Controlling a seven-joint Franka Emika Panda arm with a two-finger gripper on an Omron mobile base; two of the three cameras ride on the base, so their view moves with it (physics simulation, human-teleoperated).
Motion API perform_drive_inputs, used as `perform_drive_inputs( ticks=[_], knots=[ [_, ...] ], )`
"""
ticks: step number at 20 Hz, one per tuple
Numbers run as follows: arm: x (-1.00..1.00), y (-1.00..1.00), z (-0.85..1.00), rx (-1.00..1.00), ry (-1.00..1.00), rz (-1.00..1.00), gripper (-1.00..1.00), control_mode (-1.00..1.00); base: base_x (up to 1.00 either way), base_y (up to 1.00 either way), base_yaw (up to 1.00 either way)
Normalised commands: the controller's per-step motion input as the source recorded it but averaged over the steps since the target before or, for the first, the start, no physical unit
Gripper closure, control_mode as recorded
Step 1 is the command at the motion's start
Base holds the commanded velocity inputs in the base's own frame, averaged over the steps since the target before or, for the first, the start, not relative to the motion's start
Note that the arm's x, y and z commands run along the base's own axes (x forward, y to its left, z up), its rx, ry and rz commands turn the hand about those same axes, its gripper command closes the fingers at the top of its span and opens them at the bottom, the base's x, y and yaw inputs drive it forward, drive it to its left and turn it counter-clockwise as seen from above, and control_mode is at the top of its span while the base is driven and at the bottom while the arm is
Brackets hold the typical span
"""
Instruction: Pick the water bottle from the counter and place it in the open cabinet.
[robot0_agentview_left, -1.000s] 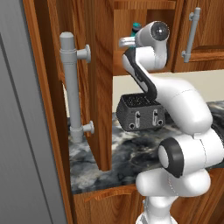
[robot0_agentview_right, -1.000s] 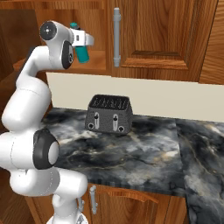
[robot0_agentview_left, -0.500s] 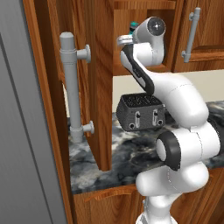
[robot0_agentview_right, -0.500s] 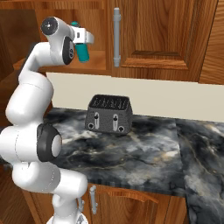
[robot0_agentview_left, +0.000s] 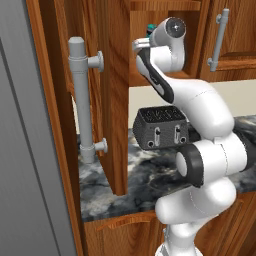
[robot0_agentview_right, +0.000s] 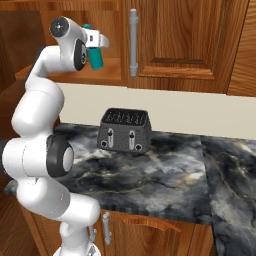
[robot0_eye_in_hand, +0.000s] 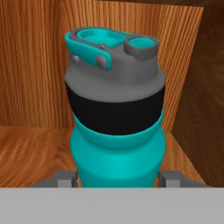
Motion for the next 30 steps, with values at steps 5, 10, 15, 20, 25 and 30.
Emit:
perform_drive_inputs(
  ticks=[5,10,15,20,25,30],
  knots=[
    [0.16,0.0,-0.04,0.0,0.04,0.0,1.0,-1.0,0.0,0.0,0.0],
    [0.17,0.0,-0.04,0.0,0.08,0.0,1.0,-1.0,0.0,0.0,0.0],
    [0.1,0.0,-0.1,0.0,0.03,0.0,1.0,-1.0,0.0,0.0,0.0],
    [0.01,0.0,-0.24,0.0,0.0,0.0,-1.0,-1.0,0.0,0.0,0.0],
    [0.04,0.0,-0.16,0.0,0.0,0.0,-1.0,-1.0,0.0,0.0,0.0],
    [0.01,-0.01,0.0,0.0,-0.01,0.0,-1.0,-1.0,0.0,0.0,0.0]
  ],
)
